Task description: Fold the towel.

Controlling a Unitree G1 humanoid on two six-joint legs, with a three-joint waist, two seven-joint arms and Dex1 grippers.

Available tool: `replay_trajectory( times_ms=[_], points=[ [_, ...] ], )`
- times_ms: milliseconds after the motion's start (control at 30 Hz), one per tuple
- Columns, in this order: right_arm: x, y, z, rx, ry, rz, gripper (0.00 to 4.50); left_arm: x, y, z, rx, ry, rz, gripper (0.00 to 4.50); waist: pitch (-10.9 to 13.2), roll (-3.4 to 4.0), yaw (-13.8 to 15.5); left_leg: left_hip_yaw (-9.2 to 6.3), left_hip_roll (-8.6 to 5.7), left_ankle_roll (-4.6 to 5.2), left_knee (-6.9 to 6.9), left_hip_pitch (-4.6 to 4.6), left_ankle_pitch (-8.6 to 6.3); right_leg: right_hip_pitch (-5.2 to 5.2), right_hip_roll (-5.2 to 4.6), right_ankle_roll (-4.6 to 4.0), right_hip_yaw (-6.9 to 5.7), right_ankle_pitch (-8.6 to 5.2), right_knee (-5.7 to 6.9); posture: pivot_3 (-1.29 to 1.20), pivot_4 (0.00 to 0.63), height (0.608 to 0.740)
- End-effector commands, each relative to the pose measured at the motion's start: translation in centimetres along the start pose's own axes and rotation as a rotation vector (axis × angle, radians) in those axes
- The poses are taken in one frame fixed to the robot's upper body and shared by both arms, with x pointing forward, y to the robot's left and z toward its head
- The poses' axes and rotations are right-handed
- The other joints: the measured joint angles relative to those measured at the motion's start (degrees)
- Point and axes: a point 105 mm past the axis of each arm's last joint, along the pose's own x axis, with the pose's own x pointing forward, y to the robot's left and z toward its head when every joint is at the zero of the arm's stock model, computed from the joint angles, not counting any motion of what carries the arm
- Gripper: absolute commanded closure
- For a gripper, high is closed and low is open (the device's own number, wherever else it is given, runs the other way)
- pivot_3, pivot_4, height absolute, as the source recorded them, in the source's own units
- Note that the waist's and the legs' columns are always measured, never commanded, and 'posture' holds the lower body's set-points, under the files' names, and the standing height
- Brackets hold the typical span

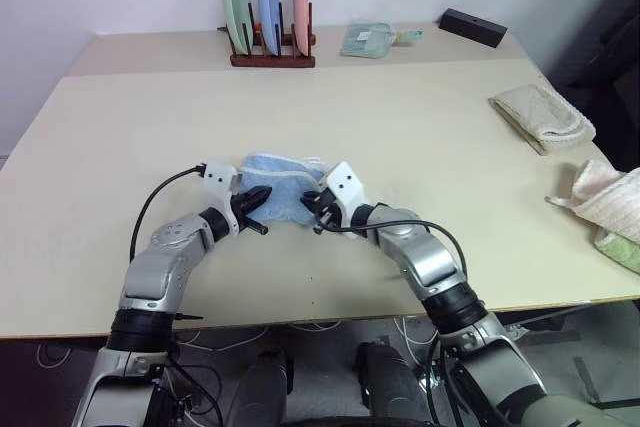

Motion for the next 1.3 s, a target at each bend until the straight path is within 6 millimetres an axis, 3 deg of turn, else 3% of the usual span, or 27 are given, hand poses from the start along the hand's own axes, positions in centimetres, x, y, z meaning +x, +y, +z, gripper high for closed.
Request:
replay_trajectory(
  times_ms=[33, 167, 267, 433, 700, 800, 1033, 1100, 1200, 1300],
  points=[
    [-2.2, -0.5, 2.8, 0.036, -0.072, 0.006, 2.24, -2.9, 1.7, 3.8, 0.05, -0.12, 0.025, 4.5, 0.02, -0.01, -0.24, -0.01, 0.0, 0.0, 0.0, -0.02, 0.0, -0.02, 0.0, 0.0, 0.0, 0.0, 0.0, 0.0, 0.15, 0.74],
    [-3.2, -1.5, 3.0, 0.161, -0.059, -0.057, 0.18, -4.9, 1.8, 3.9, 0.12, -0.074, -0.027, 4.5, 0.03, 0.02, -0.56, 0.01, 0.05, 0.01, -0.1, 0.0, 0.0, -0.07, 0.03, -0.02, 0.01, -0.01, 0.01, 0.0, 0.15, 0.74],
    [-3.4, -1.9, 2.1, 0.303, -0.002, -0.091, 0.08, -6.2, 0.9, 3.1, 0.21, 0.013, -0.114, 4.5, 0.05, 0.05, -0.67, 0.04, 0.06, 0.01, -0.18, 0.0, 0.0, -0.11, 0.03, -0.03, 0.03, -0.01, -0.02, 0.0, 0.15, 0.74],
    [-2.1, -1.8, 1.3, 0.52, 0.034, -0.066, 0.08, -6.4, -0.4, 3.0, 0.169, 0.033, -0.184, 4.5, 0.05, 0.04, -0.27, 0.04, 0.05, 0.01, -0.21, -0.04, 0.0, -0.12, 0.03, -0.05, 0.01, -0.01, -0.06, 0.0, 0.15, 0.74],
    [0.7, -0.9, 1.4, 0.63, 0.042, -0.003, 0.08, -6.9, -2.9, 2.9, 0.168, 0.061, -0.286, 4.5, 0.05, 0.04, -0.78, 0.06, 0.07, 0.01, -0.32, -0.02, 0.0, -0.2, 0.04, -0.05, 0.02, 0.0, -0.04, 0.0, 0.15, 0.74],
    [1.4, -0.7, 1.7, 0.646, 0.029, 0.013, 0.96, -7.0, -3.0, 3.0, 0.162, 0.055, -0.283, 4.5, 0.05, 0.04, -0.75, 0.06, 0.09, 0.01, -0.32, 0.0, 0.0, -0.2, 0.07, -0.05, 0.02, 0.0, -0.01, 0.0, 0.15, 0.74],
    [1.4, -0.8, 2.8, 0.682, -0.024, 0.022, 4.46, -6.8, -3.7, 3.5, 0.181, 0.023, -0.286, 4.5, 0.06, 0.05, -0.69, 0.06, 0.09, 0.01, -0.34, -0.03, 0.0, -0.22, 0.07, -0.05, 0.03, 0.0, -0.02, 0.0, 0.15, 0.74],
    [0.7, -1.5, 3.2, 0.697, -0.059, -0.008, 4.46, -6.5, -3.9, 3.7, 0.189, 0.009, -0.286, 4.5, 0.06, 0.05, -0.68, 0.06, 0.09, 0.0, -0.34, -0.02, 0.0, -0.22, 0.07, -0.05, 0.02, 0.01, -0.02, 0.0, 0.15, 0.74],
    [-1.7, -4.4, 4.1, 0.71, -0.153, -0.122, 4.46, -5.9, -4.3, 4.5, 0.217, -0.04, -0.28, 4.5, 0.06, 0.06, -0.23, 0.05, 0.08, 0.0, -0.33, -0.06, 0.0, -0.22, 0.07, -0.05, 0.02, 0.01, -0.03, 0.0, 0.15, 0.74],
    [-7.2, -9.2, 4.5, 0.719, -0.272, -0.352, 4.46, -4.5, -5.2, 6.1, 0.23, -0.134, -0.282, 4.5, 0.06, 0.06, 0.68, 0.05, 0.06, -0.01, -0.29, -0.1, 0.0, -0.2, 0.05, -0.05, 0.02, 0.01, -0.06, 0.0, 0.15, 0.74]
  ],
)
